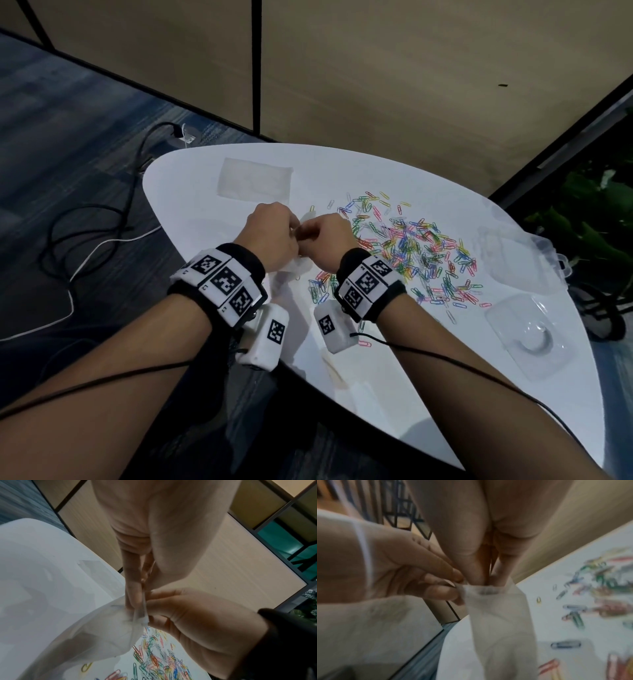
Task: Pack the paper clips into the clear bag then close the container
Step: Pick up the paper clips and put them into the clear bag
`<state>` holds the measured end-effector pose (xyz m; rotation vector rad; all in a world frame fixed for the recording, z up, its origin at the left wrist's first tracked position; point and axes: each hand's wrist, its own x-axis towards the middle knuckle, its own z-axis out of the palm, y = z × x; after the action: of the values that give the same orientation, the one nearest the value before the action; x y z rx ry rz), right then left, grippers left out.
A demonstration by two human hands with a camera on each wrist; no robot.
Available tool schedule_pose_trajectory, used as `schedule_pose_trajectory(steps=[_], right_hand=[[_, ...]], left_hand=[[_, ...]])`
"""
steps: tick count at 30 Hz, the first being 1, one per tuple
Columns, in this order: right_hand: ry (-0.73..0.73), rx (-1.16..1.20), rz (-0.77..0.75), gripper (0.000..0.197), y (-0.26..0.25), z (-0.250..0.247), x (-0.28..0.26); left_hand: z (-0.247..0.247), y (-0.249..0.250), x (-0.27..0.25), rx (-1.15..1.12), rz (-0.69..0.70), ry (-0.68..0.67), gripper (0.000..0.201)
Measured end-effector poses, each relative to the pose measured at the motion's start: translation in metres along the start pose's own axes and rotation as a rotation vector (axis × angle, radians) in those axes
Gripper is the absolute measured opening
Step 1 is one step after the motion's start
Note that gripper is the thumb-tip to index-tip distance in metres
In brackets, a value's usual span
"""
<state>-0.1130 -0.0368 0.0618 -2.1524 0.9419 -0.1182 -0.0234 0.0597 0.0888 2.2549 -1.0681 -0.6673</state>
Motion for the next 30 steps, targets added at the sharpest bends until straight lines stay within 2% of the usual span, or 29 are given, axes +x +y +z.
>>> schedule_pose_trajectory(steps=[4, 6, 8, 9, 11, 14, 19, 23, 26, 30], right_hand=[[-0.081, -0.001, -0.139, 0.018, -0.002, -0.008, 0.000], [-0.071, 0.250, -0.145, 0.019, 0.003, -0.015, 0.002], [0.039, 0.568, -0.082, 0.022, 0.013, -0.020, 0.003], [0.104, 0.603, -0.037, 0.025, 0.021, -0.019, 0.005], [0.118, 0.369, 0.049, 0.030, 0.037, -0.011, 0.010], [-0.124, -0.144, 0.038, 0.034, 0.059, 0.018, 0.008], [-0.359, -0.581, -0.367, 0.039, 0.082, 0.052, -0.007], [-0.340, -0.895, -0.512, 0.033, 0.106, 0.041, -0.017], [-0.295, -0.851, -0.476, 0.031, 0.115, 0.035, -0.022], [-0.215, -0.791, -0.391, 0.015, 0.114, 0.035, -0.020]], left_hand=[[-0.006, -0.001, 0.000, -0.001, -0.038, 0.045, 0.028], [-0.010, -0.003, 0.001, 0.007, -0.058, 0.065, 0.026], [-0.014, -0.006, 0.002, 0.007, -0.073, 0.085, 0.024], [-0.016, -0.008, 0.003, 0.000, -0.087, 0.092, 0.024], [-0.020, -0.011, 0.002, -0.015, -0.117, 0.103, 0.024], [-0.023, -0.015, 0.001, -0.028, -0.128, 0.116, 0.026], [-0.024, -0.016, 0.000, -0.007, -0.122, 0.100, 0.031], [-0.022, -0.013, -0.002, 0.032, -0.106, 0.079, 0.031], [-0.020, -0.012, -0.003, 0.052, -0.101, 0.064, 0.032], [-0.018, -0.010, -0.003, 0.056, -0.095, 0.052, 0.032]])
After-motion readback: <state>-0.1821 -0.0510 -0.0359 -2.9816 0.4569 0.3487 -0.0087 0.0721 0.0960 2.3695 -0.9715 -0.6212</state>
